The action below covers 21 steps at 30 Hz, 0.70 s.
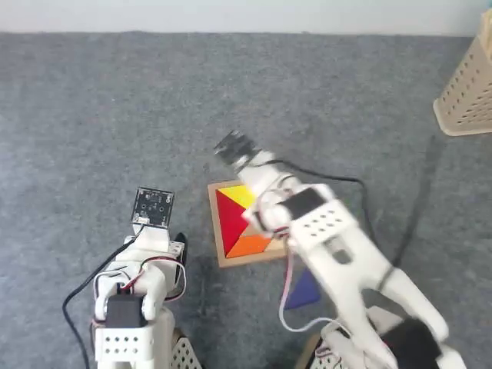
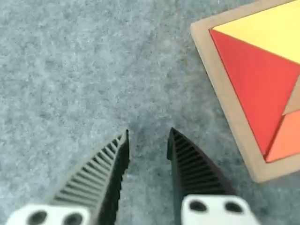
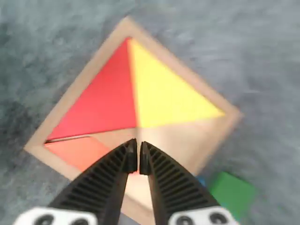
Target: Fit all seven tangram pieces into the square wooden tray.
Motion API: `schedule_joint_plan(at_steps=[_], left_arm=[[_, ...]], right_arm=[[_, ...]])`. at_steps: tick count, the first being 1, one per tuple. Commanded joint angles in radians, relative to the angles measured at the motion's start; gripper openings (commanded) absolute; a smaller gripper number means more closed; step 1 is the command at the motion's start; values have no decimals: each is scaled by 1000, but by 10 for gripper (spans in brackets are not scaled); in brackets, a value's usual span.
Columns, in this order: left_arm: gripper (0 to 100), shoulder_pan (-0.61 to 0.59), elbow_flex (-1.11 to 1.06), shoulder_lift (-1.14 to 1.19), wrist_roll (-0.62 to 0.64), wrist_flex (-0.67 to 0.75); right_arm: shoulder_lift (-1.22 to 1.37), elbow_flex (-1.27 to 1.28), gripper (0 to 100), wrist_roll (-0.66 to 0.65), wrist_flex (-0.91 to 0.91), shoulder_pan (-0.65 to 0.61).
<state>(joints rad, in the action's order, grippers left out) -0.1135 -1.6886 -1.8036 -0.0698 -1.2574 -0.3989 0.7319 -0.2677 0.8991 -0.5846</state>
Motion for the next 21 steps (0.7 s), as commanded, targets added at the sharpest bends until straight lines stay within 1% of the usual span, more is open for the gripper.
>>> schedule_joint_plan(at_steps=[1, 4, 5, 7, 10, 12, 16, 21], left_arm=[[133, 0, 4, -15, 8, -5], [133, 0, 4, -15, 8, -5], [133, 0, 4, -15, 8, -5], [133, 0, 4, -15, 8, -5], [133, 0, 4, -15, 8, -5], [133, 0, 4, -15, 8, -5], [133, 0, 4, -15, 8, -5], [133, 0, 4, -15, 8, -5]], right_arm=[[-136, -2, 9, -9, 44, 145], [-101, -2, 11, -8, 33, 282], [-70, -3, 13, -8, 19, 315], [13, -20, 50, -8, -5, 357], [160, -78, 134, -14, -13, 364], [254, -123, 165, -15, -8, 363], [398, -193, 169, -17, -8, 371], [478, -238, 170, -17, -8, 380]])
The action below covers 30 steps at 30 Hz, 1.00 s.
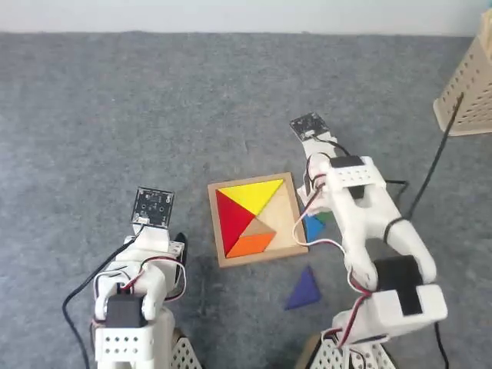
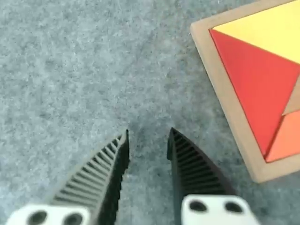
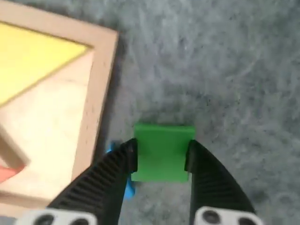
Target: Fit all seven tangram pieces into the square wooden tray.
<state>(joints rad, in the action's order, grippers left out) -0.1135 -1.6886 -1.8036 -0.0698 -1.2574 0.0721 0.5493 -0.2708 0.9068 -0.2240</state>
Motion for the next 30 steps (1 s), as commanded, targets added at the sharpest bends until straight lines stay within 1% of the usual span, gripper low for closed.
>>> schedule_joint_plan(at_steps=[1, 17, 23, 28, 30], left_arm=[[133, 0, 4, -15, 8, -5], [133, 0, 4, -15, 8, -5], [133, 0, 4, -15, 8, -5], [133, 0, 4, -15, 8, -5], [133, 0, 4, -15, 8, -5]], right_arm=[[10, -55, 170, -14, -16, 24], [65, -78, 170, -5, -21, 31], [58, -98, 173, 23, -21, 107], [65, -95, 256, 17, -18, 77], [65, -92, 260, 17, -16, 62]])
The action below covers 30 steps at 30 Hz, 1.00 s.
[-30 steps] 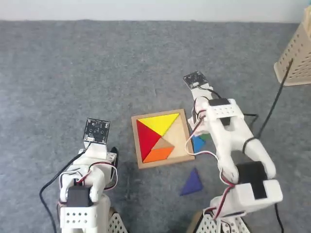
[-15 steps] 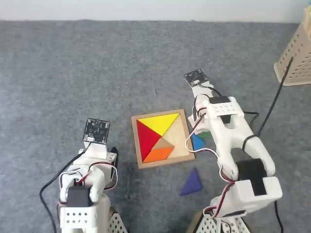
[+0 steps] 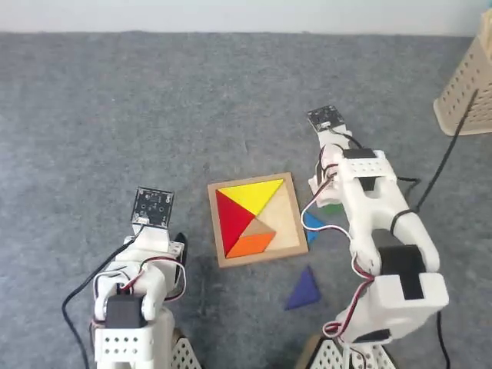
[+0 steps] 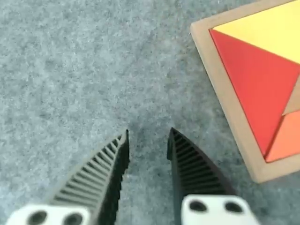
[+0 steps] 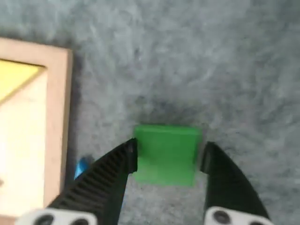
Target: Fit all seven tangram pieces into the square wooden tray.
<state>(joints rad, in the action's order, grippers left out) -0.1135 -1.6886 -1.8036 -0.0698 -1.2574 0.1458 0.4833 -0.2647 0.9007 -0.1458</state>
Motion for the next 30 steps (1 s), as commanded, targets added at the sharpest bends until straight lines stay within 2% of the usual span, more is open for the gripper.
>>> schedule_joint_plan(at_steps=[1, 7, 14, 18, 23, 30], left_arm=[[133, 0, 4, -15, 8, -5], [133, 0, 4, -15, 8, -5], [133, 0, 4, -15, 8, -5], [133, 0, 4, -15, 8, -5], [133, 0, 4, -15, 8, -5], [133, 0, 4, -15, 8, -5]], right_arm=[[-8, -20, 260, 9, -12, -18], [-8, -17, 255, 9, -12, -16], [-21, -17, 11, 17, -12, -10], [-67, 2, 12, 18, -10, -24], [-262, 115, 6, 20, -19, -105], [-545, 356, 6, 11, -160, -328]])
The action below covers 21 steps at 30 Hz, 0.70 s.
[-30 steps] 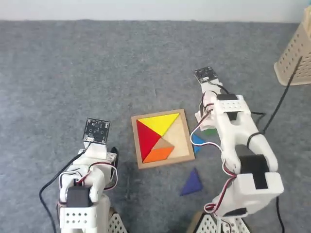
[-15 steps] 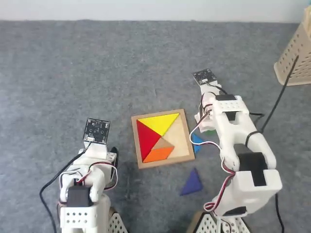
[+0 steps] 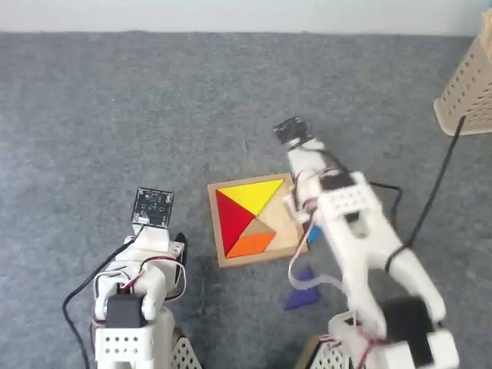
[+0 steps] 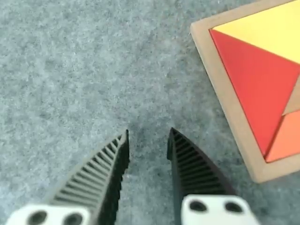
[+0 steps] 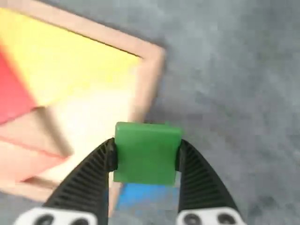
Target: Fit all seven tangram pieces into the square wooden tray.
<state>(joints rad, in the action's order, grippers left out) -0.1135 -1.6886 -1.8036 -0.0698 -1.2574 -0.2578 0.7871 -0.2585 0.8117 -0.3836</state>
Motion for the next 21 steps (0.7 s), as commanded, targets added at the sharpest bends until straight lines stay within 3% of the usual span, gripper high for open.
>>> schedule_joint_plan(at_steps=[1, 8, 13, 17, 21], left_arm=[[133, 0, 4, -15, 8, -5], [133, 0, 4, -15, 8, -5], [133, 0, 4, -15, 8, -5], [133, 0, 4, -15, 8, -5], [133, 0, 4, -15, 8, -5]], right_arm=[[-159, 75, 6, 3, -91, -117], [-151, 95, 6, 3, -119, -153], [-105, 137, 6, -3, -237, -157], [-64, 149, 6, -133, -265, -180], [-56, 149, 6, -153, -262, -191]])
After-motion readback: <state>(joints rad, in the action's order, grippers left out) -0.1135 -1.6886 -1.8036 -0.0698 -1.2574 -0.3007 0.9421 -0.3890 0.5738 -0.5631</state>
